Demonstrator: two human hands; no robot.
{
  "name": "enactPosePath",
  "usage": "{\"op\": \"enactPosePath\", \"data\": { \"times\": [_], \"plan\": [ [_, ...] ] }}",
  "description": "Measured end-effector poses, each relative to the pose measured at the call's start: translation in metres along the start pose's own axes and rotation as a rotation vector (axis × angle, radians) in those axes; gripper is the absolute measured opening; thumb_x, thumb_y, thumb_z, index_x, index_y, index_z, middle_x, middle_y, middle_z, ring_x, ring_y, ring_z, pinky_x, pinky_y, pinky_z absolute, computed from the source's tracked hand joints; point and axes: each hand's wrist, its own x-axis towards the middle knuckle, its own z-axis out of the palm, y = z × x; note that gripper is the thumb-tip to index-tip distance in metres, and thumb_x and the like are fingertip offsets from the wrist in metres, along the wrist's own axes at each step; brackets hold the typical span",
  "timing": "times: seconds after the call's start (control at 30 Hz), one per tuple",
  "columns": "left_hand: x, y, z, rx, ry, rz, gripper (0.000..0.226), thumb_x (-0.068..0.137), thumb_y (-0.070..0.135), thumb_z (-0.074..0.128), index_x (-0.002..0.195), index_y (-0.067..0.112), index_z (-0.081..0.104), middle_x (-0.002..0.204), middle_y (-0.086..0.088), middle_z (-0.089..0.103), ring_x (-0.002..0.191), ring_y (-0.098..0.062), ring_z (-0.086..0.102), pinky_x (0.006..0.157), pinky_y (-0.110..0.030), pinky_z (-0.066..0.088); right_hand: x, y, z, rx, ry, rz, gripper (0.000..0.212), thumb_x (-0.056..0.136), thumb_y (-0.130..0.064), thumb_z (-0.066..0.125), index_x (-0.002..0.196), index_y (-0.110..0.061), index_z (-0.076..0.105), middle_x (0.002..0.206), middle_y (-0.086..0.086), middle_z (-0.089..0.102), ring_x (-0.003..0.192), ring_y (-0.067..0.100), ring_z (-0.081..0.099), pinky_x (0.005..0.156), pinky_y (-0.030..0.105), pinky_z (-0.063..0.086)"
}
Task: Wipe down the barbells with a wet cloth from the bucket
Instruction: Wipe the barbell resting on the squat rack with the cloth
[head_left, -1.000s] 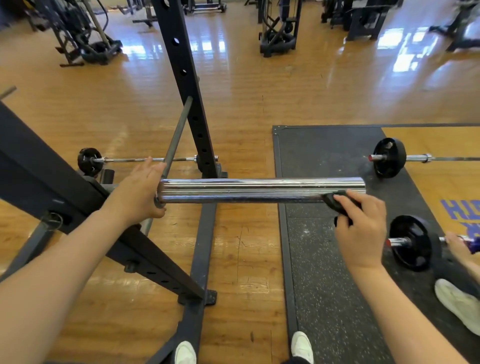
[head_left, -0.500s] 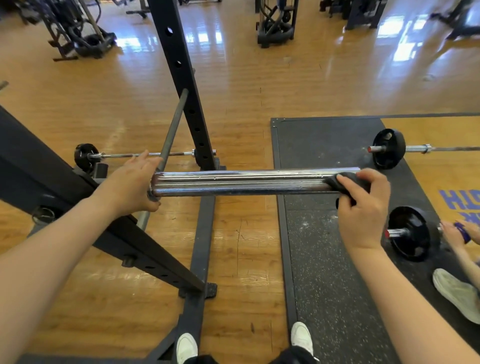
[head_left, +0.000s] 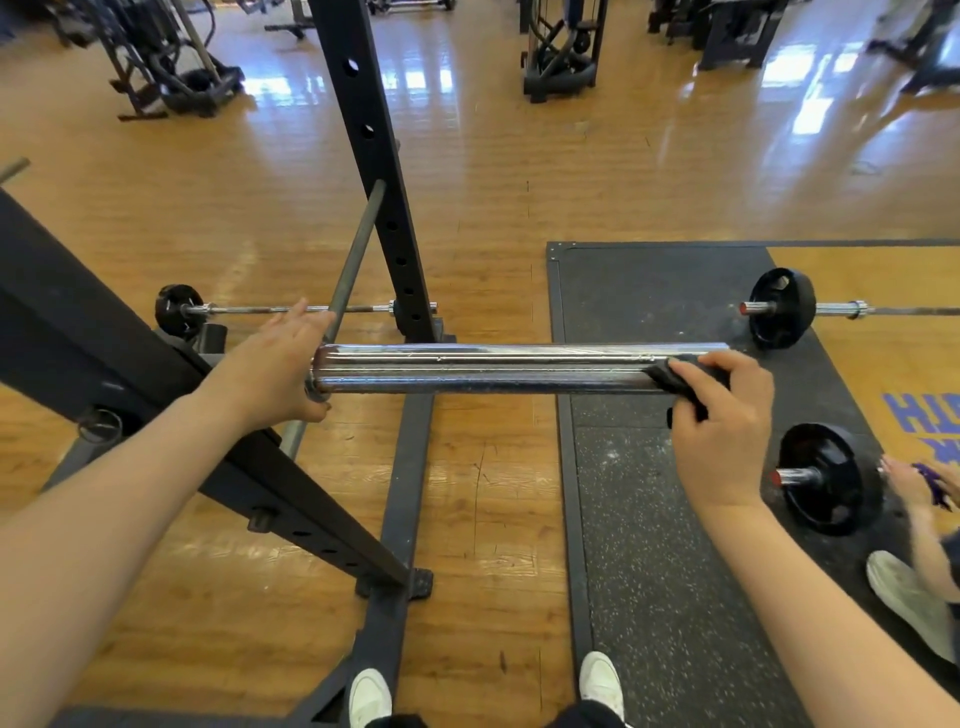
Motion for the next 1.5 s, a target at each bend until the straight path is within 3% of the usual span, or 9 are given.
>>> {"op": "enactPosePath", "data": {
  "times": [0.1,0.27,0.5,0.77,0.93,1.1,1.3,1.4,1.5],
  "plan": [
    [0.0,0.0,0.0,-0.02,0.004,-0.013,0.102,0.066,0.024,0.083,0.147,0.005,0.024,0.151,-0.011,0.031,0.146,-0.024,0.01,0.116,-0.037,0.015,-0.005,0.006,-0.003,-0.036,-0.016,-0.066,0.032,0.072,0.016,0.061,0.102,0.006,0.069,0.101,0.025,0.057,0.096,0.03,0.043,0.092,0.017,0.029],
    [-0.002,0.003,-0.002,-0.023,0.014,-0.009,0.1,0.068,0.023,0.082,0.147,0.004,0.023,0.152,-0.011,0.03,0.146,-0.023,0.01,0.115,-0.034,0.014,0.0,0.004,-0.005,-0.035,0.036,-0.01,0.03,0.072,0.014,0.06,0.1,0.006,0.069,0.099,0.026,0.058,0.096,0.028,0.043,0.094,0.001,0.022],
    [-0.001,0.002,-0.001,-0.018,0.02,-0.004,0.101,0.068,0.026,0.083,0.147,0.006,0.024,0.152,-0.008,0.03,0.146,-0.021,0.009,0.115,-0.032,0.011,-0.014,0.013,-0.012,-0.019,0.0,0.029,0.028,0.07,0.01,0.058,0.094,0.005,0.071,0.099,0.025,0.058,0.094,0.028,0.045,0.094,0.003,0.024],
    [0.001,-0.003,0.005,0.026,0.032,0.015,0.103,0.066,0.027,0.083,0.147,0.005,0.023,0.152,-0.01,0.031,0.145,-0.024,0.013,0.118,-0.042,0.008,0.019,0.005,-0.003,-0.012,-0.008,0.009,0.023,0.079,0.004,0.058,0.099,0.001,0.071,0.098,0.019,0.06,0.093,0.033,0.051,0.086,0.028,0.037],
    [0.002,-0.005,0.007,0.035,0.029,0.012,0.106,0.066,0.029,0.083,0.149,0.007,0.019,0.153,-0.008,0.028,0.145,-0.023,0.011,0.118,-0.041,0.005,0.014,0.008,-0.017,-0.018,-0.018,0.051,0.024,0.077,0.013,0.061,0.097,0.004,0.071,0.094,0.019,0.058,0.09,0.028,0.048,0.082,0.004,0.03],
    [0.002,-0.004,0.005,0.059,0.024,0.003,0.112,0.066,0.031,0.083,0.15,0.008,0.013,0.155,-0.008,0.025,0.146,-0.023,0.01,0.117,-0.043,0.003,0.035,-0.009,-0.005,-0.09,-0.095,0.06,0.018,0.079,0.01,0.061,0.091,0.002,0.071,0.086,0.015,0.057,0.082,0.033,0.05,0.07,0.034,0.033],
    [-0.002,0.007,0.003,0.052,0.037,-0.079,0.117,0.067,0.03,0.082,0.151,0.012,0.003,0.158,-0.007,0.015,0.146,-0.024,0.003,0.115,-0.051,0.0,0.018,0.003,-0.021,-0.058,-0.119,0.04,0.025,0.074,0.017,0.063,0.093,0.003,0.071,0.083,0.013,0.056,0.079,0.025,0.046,0.072,0.019,0.03],
    [-0.008,0.016,0.004,0.086,0.101,-0.169,0.125,0.068,0.034,0.082,0.15,0.015,-0.01,0.159,-0.01,-0.005,0.146,-0.027,-0.009,0.111,-0.057,-0.006,0.035,-0.004,-0.014,-0.044,-0.15,0.115,0.02,0.08,0.01,0.06,0.093,0.001,0.071,0.082,0.003,0.05,0.08,0.019,0.041,0.071,0.031,0.036],
    [-0.02,0.017,0.021,0.124,0.268,-0.125,0.127,0.058,0.026,0.089,0.15,0.011,0.003,0.156,-0.021,0.009,0.144,-0.034,0.003,0.111,-0.055,-0.01,0.04,-0.006,-0.012,-0.035,-0.151,0.105,0.017,0.082,0.008,0.06,0.093,0.001,0.071,0.082,-0.001,0.046,0.079,0.02,0.04,0.068,0.039,0.04]
  ]
}}
